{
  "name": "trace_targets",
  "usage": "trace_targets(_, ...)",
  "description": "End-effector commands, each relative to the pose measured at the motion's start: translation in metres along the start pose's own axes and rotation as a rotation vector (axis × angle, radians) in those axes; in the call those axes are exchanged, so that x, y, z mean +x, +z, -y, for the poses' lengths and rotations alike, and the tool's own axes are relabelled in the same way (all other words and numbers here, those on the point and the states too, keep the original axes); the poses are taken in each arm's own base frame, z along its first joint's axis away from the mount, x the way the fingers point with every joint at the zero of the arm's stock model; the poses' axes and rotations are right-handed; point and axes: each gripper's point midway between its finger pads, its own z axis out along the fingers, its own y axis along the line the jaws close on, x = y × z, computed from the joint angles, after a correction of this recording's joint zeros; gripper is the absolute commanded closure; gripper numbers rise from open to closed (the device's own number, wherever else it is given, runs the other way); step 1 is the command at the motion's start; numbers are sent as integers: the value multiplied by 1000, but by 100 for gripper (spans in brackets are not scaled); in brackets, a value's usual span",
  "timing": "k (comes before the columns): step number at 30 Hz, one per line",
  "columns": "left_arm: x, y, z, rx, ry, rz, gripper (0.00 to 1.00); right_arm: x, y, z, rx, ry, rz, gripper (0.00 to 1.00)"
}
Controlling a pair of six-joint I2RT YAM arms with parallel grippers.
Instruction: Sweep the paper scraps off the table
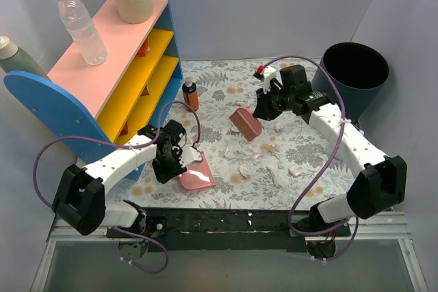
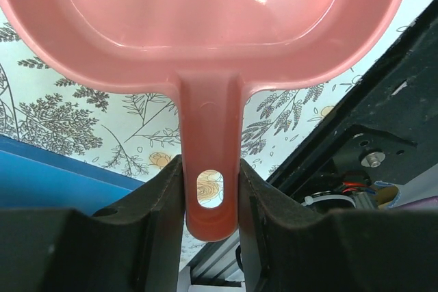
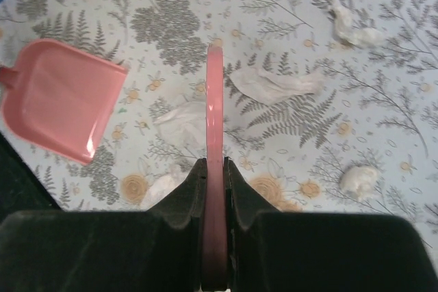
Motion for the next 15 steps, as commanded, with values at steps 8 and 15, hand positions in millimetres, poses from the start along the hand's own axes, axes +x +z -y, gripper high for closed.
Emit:
trace_targets(8, -39, -19, -7, -16, -45, 68, 100, -38, 2, 73, 347, -127, 39, 99)
trace_targets(15, -60, -10, -10, 32, -67, 54, 100, -40, 35, 94, 435, -222, -12, 99)
